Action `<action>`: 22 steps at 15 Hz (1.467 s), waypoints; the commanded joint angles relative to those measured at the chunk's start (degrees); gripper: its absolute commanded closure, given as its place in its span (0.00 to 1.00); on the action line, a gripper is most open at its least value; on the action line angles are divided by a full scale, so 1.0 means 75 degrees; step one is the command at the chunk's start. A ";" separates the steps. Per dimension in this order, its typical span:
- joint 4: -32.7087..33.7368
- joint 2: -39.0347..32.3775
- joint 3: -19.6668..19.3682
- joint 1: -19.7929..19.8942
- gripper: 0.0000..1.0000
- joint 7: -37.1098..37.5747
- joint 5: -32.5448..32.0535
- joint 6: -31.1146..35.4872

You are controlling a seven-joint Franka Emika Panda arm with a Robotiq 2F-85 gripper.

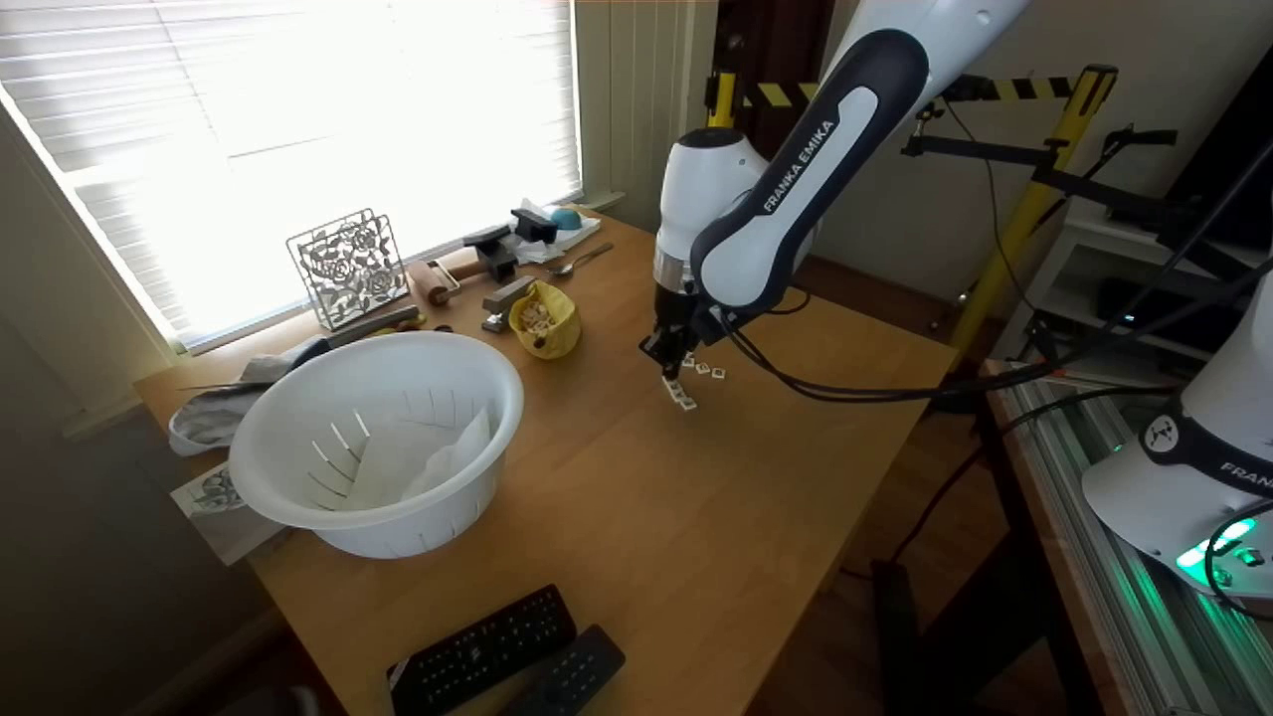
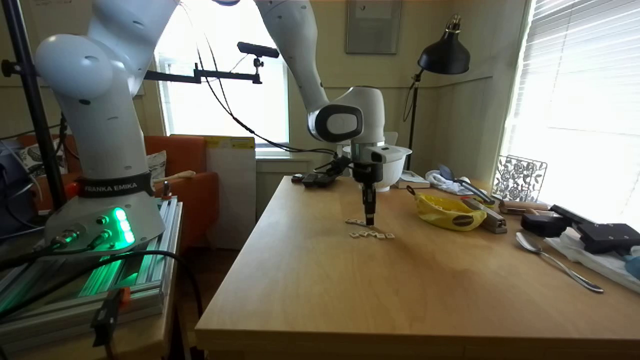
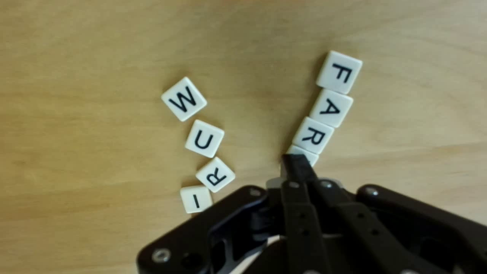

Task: Add a fourth tile to the word

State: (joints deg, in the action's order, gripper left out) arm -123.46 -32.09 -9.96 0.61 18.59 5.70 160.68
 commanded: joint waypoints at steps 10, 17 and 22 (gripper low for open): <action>-0.0099 0.0278 -0.0377 -0.0188 1.00 0.0292 -0.0087 -0.0114; -0.0128 0.0721 -0.0532 -0.0028 1.00 0.0277 -0.0031 -0.0195; -0.0332 0.1340 -0.0010 0.0354 1.00 -0.0581 0.0071 -0.0591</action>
State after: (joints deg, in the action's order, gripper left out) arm -123.57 -26.49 -13.06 0.93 18.90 5.70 159.17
